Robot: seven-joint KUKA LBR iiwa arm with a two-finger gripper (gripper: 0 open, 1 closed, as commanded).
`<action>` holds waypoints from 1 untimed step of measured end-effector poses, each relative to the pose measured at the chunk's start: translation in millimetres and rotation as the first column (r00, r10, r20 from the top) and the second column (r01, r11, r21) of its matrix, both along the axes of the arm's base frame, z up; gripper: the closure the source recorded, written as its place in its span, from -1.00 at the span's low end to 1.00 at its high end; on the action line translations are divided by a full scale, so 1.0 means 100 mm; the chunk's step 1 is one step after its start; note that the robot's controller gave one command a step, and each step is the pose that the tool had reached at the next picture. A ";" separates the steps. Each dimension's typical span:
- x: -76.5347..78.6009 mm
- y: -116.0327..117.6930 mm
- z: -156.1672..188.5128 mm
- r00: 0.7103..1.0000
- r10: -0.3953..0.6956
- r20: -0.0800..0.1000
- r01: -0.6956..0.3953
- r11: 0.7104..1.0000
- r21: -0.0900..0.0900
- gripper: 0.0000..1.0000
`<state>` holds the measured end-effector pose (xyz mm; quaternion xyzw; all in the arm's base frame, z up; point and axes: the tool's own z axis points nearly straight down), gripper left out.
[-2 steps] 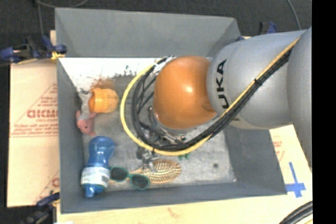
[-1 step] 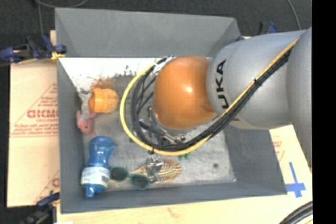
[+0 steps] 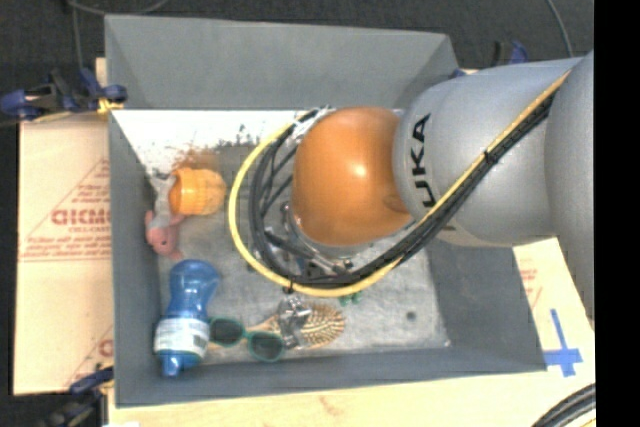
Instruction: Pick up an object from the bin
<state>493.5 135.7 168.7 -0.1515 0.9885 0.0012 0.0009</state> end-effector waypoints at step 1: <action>0.03 -0.06 -0.96 0.984 0.178 0.005 -0.178 0.984 -0.002 1.00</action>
Offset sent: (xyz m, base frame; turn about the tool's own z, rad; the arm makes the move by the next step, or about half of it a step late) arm 0.0000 0.0000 0.0000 0.0000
